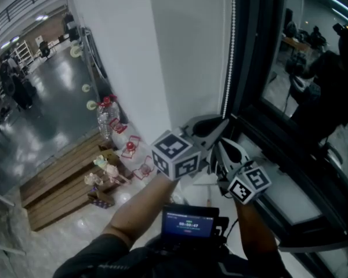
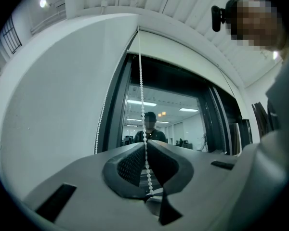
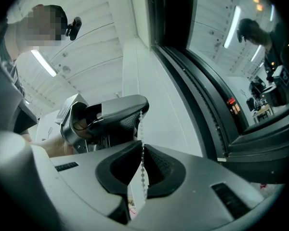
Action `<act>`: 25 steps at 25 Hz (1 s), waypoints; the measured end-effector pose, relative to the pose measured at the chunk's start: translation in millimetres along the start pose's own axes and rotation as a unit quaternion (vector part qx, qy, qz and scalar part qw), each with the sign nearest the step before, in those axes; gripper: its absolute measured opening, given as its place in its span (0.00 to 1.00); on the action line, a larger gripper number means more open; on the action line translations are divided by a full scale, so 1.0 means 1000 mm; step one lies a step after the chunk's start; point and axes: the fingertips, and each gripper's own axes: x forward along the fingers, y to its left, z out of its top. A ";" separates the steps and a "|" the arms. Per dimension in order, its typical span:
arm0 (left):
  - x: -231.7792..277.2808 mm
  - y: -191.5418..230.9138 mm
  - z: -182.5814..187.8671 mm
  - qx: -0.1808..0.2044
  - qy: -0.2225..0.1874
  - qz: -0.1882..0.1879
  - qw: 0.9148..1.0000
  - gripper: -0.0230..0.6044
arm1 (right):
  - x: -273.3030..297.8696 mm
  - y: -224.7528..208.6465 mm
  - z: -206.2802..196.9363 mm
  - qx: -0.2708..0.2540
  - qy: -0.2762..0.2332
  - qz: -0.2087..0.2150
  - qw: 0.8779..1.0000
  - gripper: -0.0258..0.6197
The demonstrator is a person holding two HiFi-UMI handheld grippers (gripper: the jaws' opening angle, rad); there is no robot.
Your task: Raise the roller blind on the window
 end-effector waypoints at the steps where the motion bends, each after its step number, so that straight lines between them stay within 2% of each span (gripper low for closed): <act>1: 0.000 0.000 -0.003 0.003 0.003 0.001 1.000 0.05 | 0.000 -0.001 -0.003 0.002 0.002 -0.002 1.000 0.06; 9: -0.007 0.000 -0.021 -0.007 0.000 0.008 1.000 0.05 | -0.003 -0.003 -0.020 -0.008 0.018 -0.003 1.000 0.06; 12: -0.007 0.002 -0.032 0.000 0.011 0.009 1.000 0.05 | -0.003 -0.006 -0.029 -0.006 0.027 -0.004 1.000 0.06; 17: -0.010 0.003 -0.046 -0.016 0.021 0.011 1.000 0.05 | -0.007 -0.009 -0.042 0.008 0.044 -0.012 0.999 0.06; 19: -0.009 0.006 -0.046 -0.015 0.018 0.012 1.000 0.05 | -0.008 -0.010 -0.040 -0.007 0.059 -0.014 0.998 0.07; 22: -0.012 0.011 -0.042 -0.020 0.011 0.017 1.000 0.05 | -0.018 -0.011 -0.037 -0.041 0.087 -0.018 0.995 0.12; 24: -0.017 0.013 -0.044 -0.024 0.010 0.021 0.999 0.05 | -0.029 -0.012 -0.027 -0.047 0.084 -0.020 0.995 0.19; 25: -0.018 0.013 -0.044 -0.025 0.009 0.020 0.999 0.05 | -0.033 -0.015 -0.017 -0.048 0.075 -0.023 0.996 0.19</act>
